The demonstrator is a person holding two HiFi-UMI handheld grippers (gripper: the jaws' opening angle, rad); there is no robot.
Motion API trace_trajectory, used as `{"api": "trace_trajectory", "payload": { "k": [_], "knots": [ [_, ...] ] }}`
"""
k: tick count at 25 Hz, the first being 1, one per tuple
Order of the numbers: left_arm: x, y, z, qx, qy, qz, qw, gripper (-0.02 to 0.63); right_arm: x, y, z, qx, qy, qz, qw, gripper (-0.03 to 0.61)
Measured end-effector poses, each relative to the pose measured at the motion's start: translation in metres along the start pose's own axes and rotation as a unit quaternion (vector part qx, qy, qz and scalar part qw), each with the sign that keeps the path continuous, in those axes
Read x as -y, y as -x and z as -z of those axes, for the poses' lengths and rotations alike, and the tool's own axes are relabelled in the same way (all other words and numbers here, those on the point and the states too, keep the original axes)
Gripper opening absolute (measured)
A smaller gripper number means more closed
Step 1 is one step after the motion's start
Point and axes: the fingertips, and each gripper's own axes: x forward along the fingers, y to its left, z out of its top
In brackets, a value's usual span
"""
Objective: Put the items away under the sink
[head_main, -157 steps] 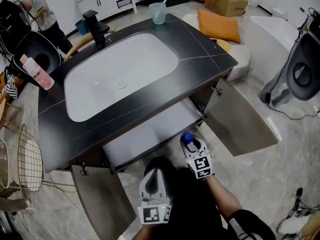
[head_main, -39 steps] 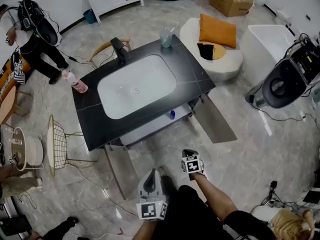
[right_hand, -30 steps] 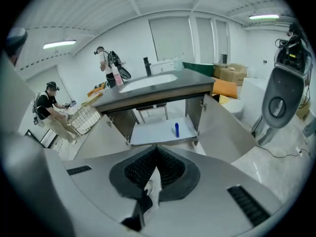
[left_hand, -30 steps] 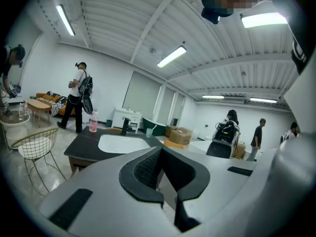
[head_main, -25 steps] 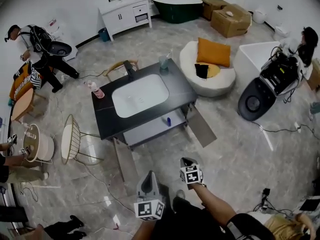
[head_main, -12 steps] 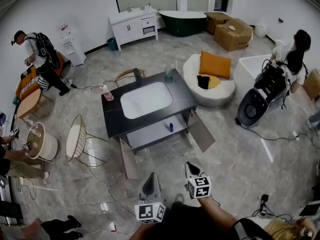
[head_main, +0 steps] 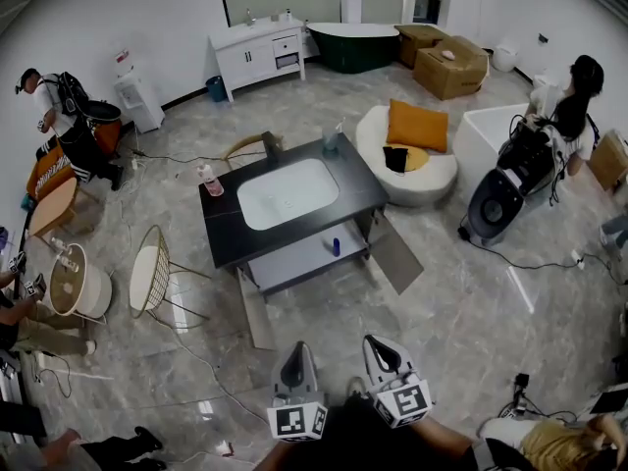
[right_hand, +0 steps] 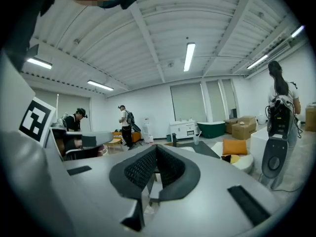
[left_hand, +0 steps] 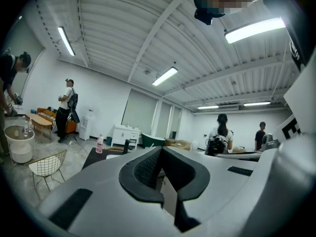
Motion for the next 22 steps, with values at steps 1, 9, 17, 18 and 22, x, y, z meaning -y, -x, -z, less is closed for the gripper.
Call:
{"api": "trace_trajectory", "payload": {
  "k": [1, 9, 17, 18, 22],
  "knots": [
    [-0.002, 0.0, 0.001, -0.002, -0.002, 0.001, 1.0, 0.015, -0.004, 0.001, -0.001, 0.005, -0.003, -0.005, 1.0, 0.011],
    [-0.01, -0.002, -0.002, 0.0, 0.0, 0.002, 1.0, 0.015, -0.013, -0.008, 0.003, -0.01, -0.018, -0.008, 1.0, 0.011],
    [-0.012, -0.003, -0.003, 0.001, 0.002, 0.003, 1.0, 0.015, -0.013, -0.009, 0.0, -0.009, -0.015, -0.006, 1.0, 0.011],
    [-0.012, -0.003, -0.002, 0.001, 0.001, 0.004, 1.0, 0.015, -0.014, -0.01, 0.0, -0.007, -0.013, -0.006, 1.0, 0.009],
    [-0.014, -0.001, 0.0, 0.0, 0.002, 0.005, 1.0, 0.015, -0.018, -0.012, 0.007, -0.013, -0.012, -0.006, 1.0, 0.009]
  ]
}}
